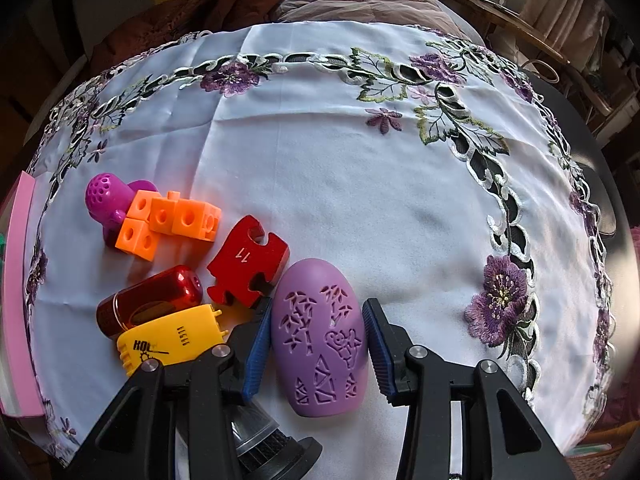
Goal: Organize rigid objects
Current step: 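Open the left tool to release the green piece in the tray, then close the right tool on the purple oval and lift it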
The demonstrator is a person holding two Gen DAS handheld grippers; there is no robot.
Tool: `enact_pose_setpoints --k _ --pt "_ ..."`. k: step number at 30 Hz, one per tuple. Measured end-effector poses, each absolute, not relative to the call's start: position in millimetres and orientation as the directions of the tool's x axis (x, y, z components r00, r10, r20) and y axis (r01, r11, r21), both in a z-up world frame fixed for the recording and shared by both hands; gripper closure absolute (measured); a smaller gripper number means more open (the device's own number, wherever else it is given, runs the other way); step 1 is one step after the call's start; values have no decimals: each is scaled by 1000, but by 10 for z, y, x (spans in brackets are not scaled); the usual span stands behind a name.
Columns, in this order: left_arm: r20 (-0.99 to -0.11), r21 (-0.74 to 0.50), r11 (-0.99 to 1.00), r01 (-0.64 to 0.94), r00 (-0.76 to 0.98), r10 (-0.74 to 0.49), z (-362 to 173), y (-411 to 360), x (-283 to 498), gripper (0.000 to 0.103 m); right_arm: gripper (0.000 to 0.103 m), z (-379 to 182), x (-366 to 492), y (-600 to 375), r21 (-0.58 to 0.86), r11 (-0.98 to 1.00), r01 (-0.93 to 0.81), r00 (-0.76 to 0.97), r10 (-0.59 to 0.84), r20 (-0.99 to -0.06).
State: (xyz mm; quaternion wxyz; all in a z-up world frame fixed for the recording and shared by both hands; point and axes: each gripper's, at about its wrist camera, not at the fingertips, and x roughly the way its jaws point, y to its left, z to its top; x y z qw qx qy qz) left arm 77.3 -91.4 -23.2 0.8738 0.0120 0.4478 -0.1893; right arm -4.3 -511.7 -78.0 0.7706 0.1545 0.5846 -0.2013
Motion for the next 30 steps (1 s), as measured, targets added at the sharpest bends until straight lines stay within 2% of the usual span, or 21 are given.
enact_pose_setpoints --k 17,26,30 --pt "-778 -136 927 348 542 -318 -165 -879 623 44 59 -637 -114 -5340 43 827 561 299 -154 -942" --pt "-781 -147 929 340 537 -321 -188 -821 605 44 59 -530 -134 -5382 93 809 581 373 -163 -913" --pt "-779 -155 930 335 538 -323 -189 -763 595 44 59 -354 -202 -5307 153 812 563 463 -157 -872"
